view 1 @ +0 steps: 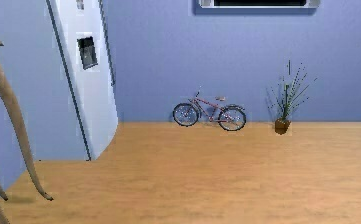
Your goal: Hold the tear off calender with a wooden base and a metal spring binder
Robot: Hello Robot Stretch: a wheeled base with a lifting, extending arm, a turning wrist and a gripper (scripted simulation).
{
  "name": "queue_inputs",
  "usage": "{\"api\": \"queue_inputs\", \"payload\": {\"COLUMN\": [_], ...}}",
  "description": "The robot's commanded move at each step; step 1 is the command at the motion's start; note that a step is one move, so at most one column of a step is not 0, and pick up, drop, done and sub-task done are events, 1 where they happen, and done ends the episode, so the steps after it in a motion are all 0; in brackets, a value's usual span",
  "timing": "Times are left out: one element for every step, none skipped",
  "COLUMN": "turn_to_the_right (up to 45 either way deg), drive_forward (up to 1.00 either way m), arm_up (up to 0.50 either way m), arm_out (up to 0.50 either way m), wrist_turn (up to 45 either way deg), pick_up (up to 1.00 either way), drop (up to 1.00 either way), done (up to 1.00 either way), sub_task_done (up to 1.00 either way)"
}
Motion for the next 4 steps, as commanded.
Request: {"api": "queue_inputs", "payload": {"turn_to_the_right": [0.0, 0.0, 0.0, 0.0], "drive_forward": [0.00, 0.00, 0.00, 0.00], "arm_up": [0.50, 0.38, 0.00, 0.00], "arm_out": [0.00, 0.00, 0.24, 0.00], "wrist_turn": [0.0, 0.0, 0.0, 45.0], "pick_up": [0.00, 0.00, 0.00, 0.00], "drop": [0.00, 0.00, 0.00, 0.00], "done": [0.00, 0.00, 0.00, 0.00], "sub_task_done": [0.00, 0.00, 0.00, 0.00]}}
